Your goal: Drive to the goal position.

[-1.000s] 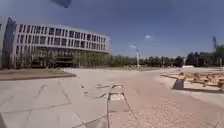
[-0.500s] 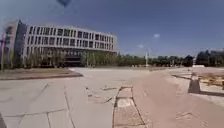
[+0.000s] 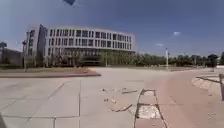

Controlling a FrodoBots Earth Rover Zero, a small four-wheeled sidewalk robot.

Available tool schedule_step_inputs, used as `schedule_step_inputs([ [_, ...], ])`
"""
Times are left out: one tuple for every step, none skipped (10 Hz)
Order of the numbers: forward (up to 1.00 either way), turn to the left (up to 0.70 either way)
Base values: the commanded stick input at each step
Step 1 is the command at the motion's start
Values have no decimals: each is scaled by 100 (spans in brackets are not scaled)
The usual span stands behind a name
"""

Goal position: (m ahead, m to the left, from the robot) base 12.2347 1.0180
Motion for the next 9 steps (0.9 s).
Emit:
schedule_step_inputs([
  [70, 1],
  [70, 1],
  [70, 1],
  [70, 1],
  [70, 1],
  [70, 1],
  [70, 1],
  [70, 1],
  [70, 1],
])
